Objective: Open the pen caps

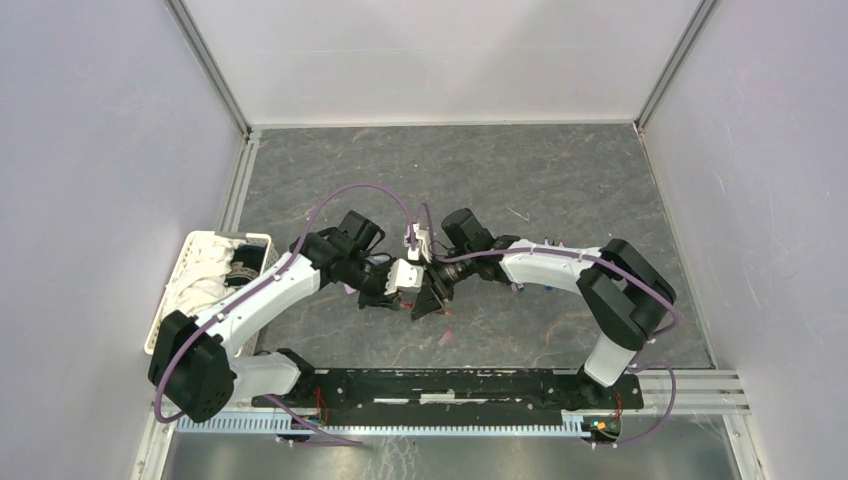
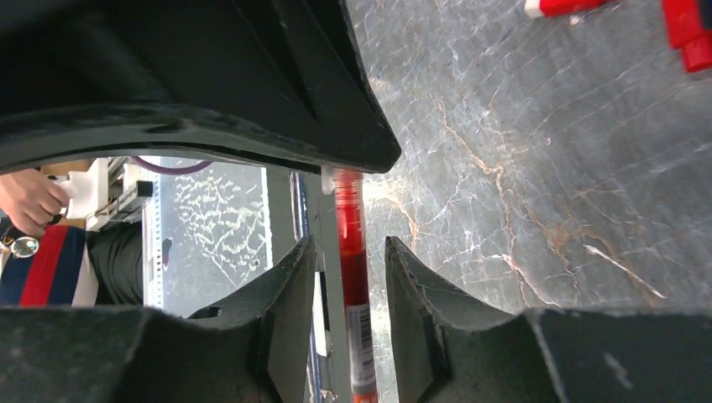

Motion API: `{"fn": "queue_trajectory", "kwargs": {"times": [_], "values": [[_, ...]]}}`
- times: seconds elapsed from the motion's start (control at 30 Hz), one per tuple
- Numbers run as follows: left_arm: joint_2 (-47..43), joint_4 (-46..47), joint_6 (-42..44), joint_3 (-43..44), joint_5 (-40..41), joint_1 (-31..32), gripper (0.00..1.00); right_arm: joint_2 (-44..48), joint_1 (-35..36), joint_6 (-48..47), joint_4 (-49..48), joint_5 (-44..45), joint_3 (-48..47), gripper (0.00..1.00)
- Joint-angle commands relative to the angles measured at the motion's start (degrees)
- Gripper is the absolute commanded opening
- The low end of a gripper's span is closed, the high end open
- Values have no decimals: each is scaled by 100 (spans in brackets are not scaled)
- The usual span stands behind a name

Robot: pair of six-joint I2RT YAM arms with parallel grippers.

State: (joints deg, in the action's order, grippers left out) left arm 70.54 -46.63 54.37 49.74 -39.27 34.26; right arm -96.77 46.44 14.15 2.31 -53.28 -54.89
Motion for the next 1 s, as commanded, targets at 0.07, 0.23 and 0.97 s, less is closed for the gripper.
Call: {"fn": "queue_trajectory", "kwargs": {"times": [0.07,0.23,0.97], "values": [[-103,35,45,365,-73,24,2,-372,130,44,-57,-423,-372,29],[-129,-56,203,366,29,21,2,-337,78,158,-100,-210,-408,0],[70,-373,1206,603,603,-1260,2,1193,-592,-246,410,673,1356,0]]}}
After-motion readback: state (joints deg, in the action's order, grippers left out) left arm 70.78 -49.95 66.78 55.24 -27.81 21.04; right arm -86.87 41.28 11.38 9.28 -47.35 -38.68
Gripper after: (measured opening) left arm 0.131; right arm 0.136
